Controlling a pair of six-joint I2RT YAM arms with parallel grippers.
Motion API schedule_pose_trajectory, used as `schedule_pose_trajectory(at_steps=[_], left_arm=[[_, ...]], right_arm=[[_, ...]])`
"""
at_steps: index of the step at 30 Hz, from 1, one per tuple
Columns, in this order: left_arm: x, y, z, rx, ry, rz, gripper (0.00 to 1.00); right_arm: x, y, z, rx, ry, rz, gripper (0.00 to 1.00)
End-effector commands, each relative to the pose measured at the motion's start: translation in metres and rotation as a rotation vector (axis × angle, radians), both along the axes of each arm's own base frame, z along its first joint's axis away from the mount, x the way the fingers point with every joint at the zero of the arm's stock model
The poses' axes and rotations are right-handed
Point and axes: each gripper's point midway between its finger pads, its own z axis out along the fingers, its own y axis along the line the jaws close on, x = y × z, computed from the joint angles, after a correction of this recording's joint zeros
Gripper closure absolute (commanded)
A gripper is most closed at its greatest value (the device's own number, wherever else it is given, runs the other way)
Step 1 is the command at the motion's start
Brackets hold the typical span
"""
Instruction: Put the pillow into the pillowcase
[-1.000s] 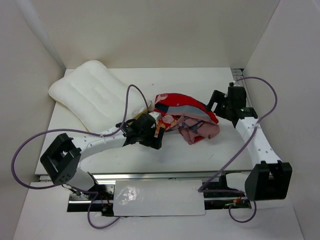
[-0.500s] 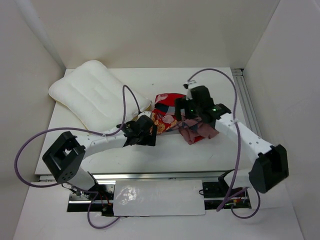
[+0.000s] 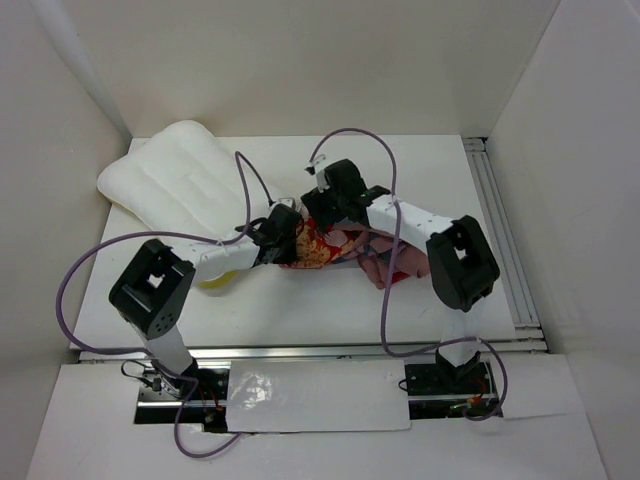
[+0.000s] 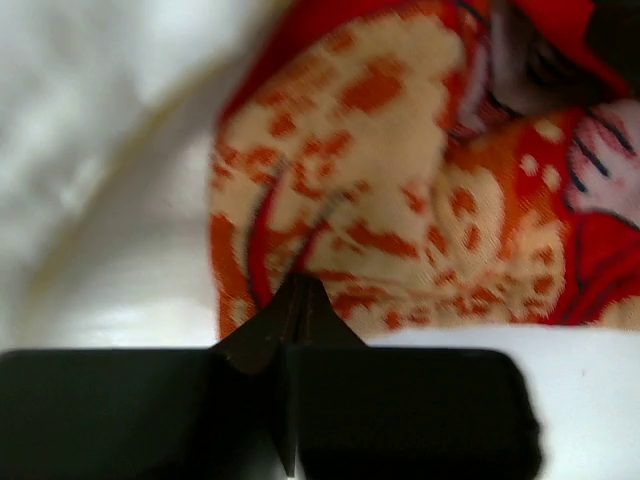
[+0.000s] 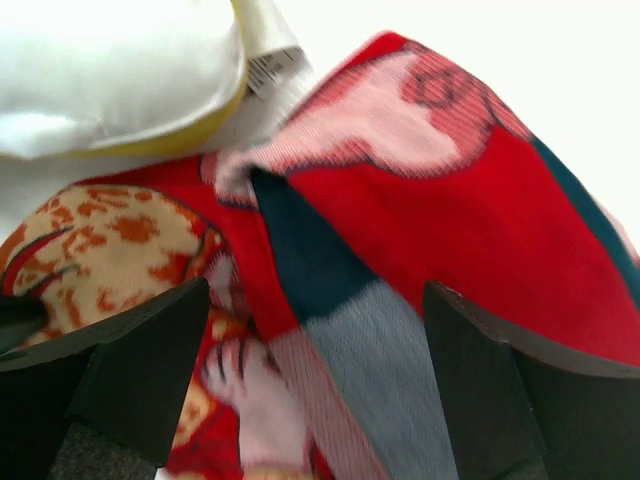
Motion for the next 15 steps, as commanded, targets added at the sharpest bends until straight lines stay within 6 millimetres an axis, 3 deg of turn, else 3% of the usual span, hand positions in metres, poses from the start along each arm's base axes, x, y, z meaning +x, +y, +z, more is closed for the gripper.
schedule_pose_trajectory(at_steps=[1, 5, 8, 9, 10, 12, 13, 14, 15], left_arm=[[0.026, 0.006, 0.006, -0.067, -0.028, 0.018, 0.99], [0.029, 0.006, 0.010, -0.102, -0.067, -0.035, 1.00], [0.029, 0.004, 0.019, -0.119, -0.100, -0.059, 1.00], [0.029, 0.004, 0.028, -0.129, -0.118, -0.059, 1.00], [0.027, 0.005, 0.028, -0.124, -0.121, -0.066, 1.00], [0.026, 0.005, 0.039, -0.129, -0.140, -0.085, 1.00], [0.018, 0.004, 0.035, -0.116, -0.126, -0.104, 0.95], [0.012, 0.004, 0.034, -0.099, -0.121, -0.129, 0.87], [0.010, 0.001, 0.037, -0.104, -0.129, -0.139, 0.68]], right_arm=[[0.029, 0.028, 0.016, 0.033, -0.115, 0.064, 0.08], [0.053, 0.027, 0.004, 0.034, -0.112, 0.016, 0.17], [0.070, 0.025, 0.007, 0.033, -0.136, -0.065, 0.34], [0.072, 0.022, 0.008, 0.030, -0.138, -0.089, 0.44], [0.077, 0.021, 0.012, 0.040, -0.160, -0.116, 0.74], [0.086, 0.010, 0.028, 0.076, -0.213, -0.207, 1.00], [0.083, 0.008, 0.027, 0.085, -0.211, -0.213, 1.00], [0.084, -0.001, 0.042, 0.112, -0.236, -0.244, 1.00], [0.084, -0.001, 0.053, 0.143, -0.259, -0.252, 1.00]])
